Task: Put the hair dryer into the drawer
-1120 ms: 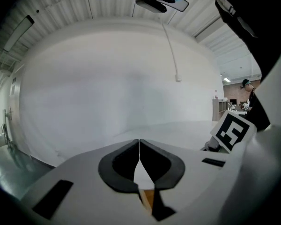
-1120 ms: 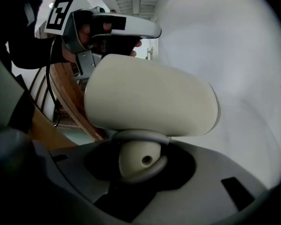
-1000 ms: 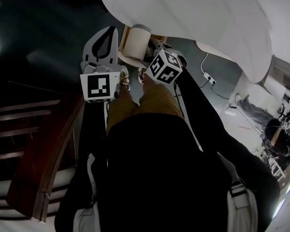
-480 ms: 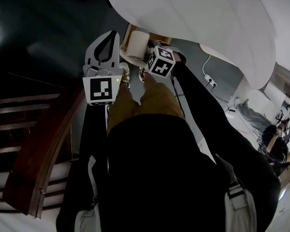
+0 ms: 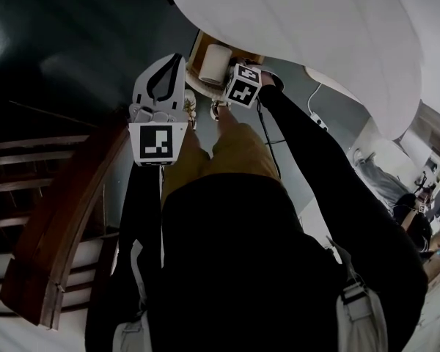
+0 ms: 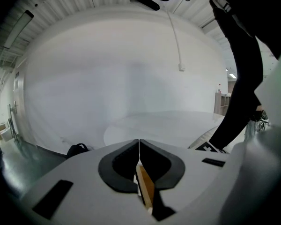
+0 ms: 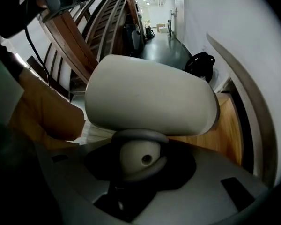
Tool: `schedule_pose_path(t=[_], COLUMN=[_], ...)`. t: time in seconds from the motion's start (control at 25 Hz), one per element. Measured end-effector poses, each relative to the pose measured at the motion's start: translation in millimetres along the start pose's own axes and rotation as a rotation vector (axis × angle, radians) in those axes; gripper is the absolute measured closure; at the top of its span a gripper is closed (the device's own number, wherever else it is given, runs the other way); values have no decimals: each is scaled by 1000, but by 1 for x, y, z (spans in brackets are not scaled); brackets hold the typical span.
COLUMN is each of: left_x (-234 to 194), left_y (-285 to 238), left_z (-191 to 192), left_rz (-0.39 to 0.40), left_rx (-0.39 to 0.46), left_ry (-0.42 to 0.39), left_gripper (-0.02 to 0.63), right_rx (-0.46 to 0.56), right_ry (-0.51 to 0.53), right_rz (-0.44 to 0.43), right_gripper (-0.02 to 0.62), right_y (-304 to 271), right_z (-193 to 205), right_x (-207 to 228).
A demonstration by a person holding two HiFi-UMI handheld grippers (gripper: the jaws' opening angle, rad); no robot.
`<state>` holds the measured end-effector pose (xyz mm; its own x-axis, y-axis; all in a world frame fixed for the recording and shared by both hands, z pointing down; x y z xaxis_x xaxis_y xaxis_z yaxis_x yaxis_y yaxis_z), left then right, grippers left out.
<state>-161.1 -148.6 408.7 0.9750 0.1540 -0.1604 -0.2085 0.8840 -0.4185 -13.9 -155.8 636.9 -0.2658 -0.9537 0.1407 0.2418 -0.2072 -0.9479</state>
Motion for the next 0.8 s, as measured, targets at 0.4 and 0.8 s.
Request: schedule_pose_path(t=[0.4, 0.8], left_x=[-2, -15], left_y=[7, 19], left_z=[13, 31], left_rz=[-10, -47], left_rx=[-22, -68], left_ry=[29, 58], left_gripper=[588, 588], right_rx=[-22, -14], right_ry=[-135, -391], right_rz=[99, 264], right_gripper=[394, 393], right_y=[-28, -40], right_z=[2, 12], right_x=[25, 49])
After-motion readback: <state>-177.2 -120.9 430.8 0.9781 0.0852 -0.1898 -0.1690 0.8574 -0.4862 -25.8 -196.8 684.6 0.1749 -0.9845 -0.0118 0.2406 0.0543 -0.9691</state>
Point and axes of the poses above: the fingertips, and each gripper's own axes: y backward along the fingers, x to its right, z out of its underside, the point moved 6 cm from there along y, backward along the fingers, and after that the axes turned 13 degrees about y, right-handed, at the moved point
